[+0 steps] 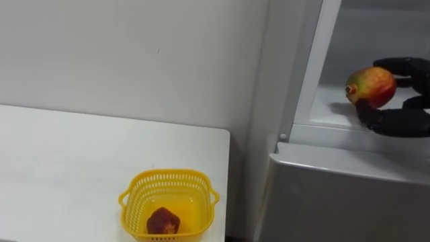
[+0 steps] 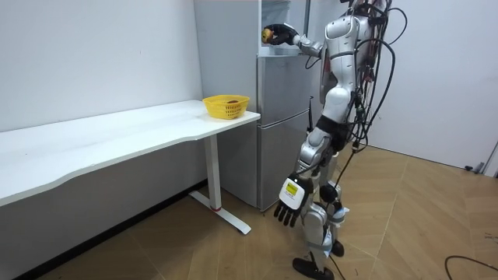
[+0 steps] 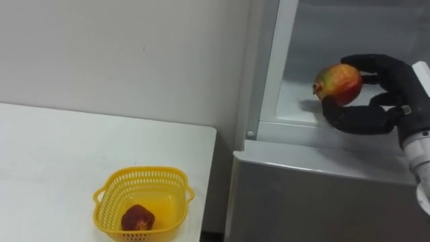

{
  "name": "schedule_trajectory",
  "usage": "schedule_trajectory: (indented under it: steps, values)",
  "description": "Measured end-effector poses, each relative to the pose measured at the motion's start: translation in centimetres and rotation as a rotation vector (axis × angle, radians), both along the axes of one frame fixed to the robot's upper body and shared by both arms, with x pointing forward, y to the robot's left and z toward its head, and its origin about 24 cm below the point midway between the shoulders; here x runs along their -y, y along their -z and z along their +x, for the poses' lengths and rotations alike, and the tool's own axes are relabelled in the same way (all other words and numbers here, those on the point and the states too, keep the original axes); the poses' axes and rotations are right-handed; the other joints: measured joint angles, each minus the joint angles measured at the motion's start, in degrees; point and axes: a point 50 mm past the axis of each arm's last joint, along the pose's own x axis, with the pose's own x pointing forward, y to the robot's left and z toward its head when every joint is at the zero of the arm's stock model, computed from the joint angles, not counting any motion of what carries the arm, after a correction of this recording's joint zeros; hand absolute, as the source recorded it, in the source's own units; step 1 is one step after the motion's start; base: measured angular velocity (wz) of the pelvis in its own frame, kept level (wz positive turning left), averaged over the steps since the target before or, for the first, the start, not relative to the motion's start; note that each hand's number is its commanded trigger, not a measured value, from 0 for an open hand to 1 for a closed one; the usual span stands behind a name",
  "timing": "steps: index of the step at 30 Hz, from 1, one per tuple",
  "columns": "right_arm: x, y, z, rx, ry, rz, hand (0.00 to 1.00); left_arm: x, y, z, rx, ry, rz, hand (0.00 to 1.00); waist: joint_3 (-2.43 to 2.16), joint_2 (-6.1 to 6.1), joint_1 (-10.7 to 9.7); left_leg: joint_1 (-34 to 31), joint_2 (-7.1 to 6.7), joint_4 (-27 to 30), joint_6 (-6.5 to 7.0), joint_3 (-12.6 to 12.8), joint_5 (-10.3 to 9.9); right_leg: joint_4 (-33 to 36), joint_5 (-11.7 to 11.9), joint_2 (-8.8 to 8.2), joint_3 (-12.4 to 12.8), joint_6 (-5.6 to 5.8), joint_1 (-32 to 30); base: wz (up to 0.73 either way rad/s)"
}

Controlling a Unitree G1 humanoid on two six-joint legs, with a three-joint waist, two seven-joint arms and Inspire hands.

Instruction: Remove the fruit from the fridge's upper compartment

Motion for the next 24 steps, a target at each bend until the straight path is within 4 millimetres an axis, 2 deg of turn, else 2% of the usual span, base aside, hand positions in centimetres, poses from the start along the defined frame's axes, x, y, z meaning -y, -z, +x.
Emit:
schedule_trajectory:
  steps: [8, 13, 18, 22, 24]
  values:
    - [-2.5, 0.0, -1.9, 0.102, -0.057, 0.0, 1.0, 0.1, 0.3, -1.1, -0.045, -0.018, 0.005, 0.0, 0.0, -0.16, 0.1, 0.1, 0.03, 0.1, 0.0, 0.0, 0.0, 0.0, 0.0, 0.09, 0.9, 0.0, 0.2, -0.01]
    - [-3.1, 0.0, -2.4, 0.124, -0.079, -0.011, 1.0, 0.1, 0.3, -1.0, -0.044, -0.019, 0.003, 0.0, 0.15, -0.57, 0.1, 0.0, 0.08, 0.1, 0.03, 0.2, 0.0, 0.1, 0.0, 0.03, 1.3, 0.0, 0.1, -0.01]
    - [-4.8, -1.8, -4.3, 0.227, -0.146, -0.057, 1.0, 0.2, 0.3, -1.1, -0.044, -0.017, -0.002, 0.0, 0.13, -0.41, -0.3, -0.3, 0.05, 0.0, 0.09, 0.6, -0.1, 0.1, 0.0, 0.05, 1.5, 0.0, -0.3, -0.03]
    - [-6.6, -3.7, -5.9, 0.341, -0.222, -0.093, 1.0, 0.3, 0.3, -1.3, -0.041, -0.016, -0.007, 0.0, -0.21, 0.31, -0.6, 0.0, 0.09, -0.1, 0.08, 1.4, -0.1, 0.1, 0.0, 0.18, 1.6, -0.01, -0.4, -0.06]
    - [-7.0, -4.1, -6.4, 0.378, -0.246, -0.107, 1.0, 0.3, 0.3, -1.1, -0.026, -0.01, -0.008, 0.0, -0.1, 0.72, -0.7, 0.2, 0.12, -0.2, 0.08, 1.4, -0.1, 0.1, 0.0, 0.21, 1.7, -0.01, -0.2, -0.02]
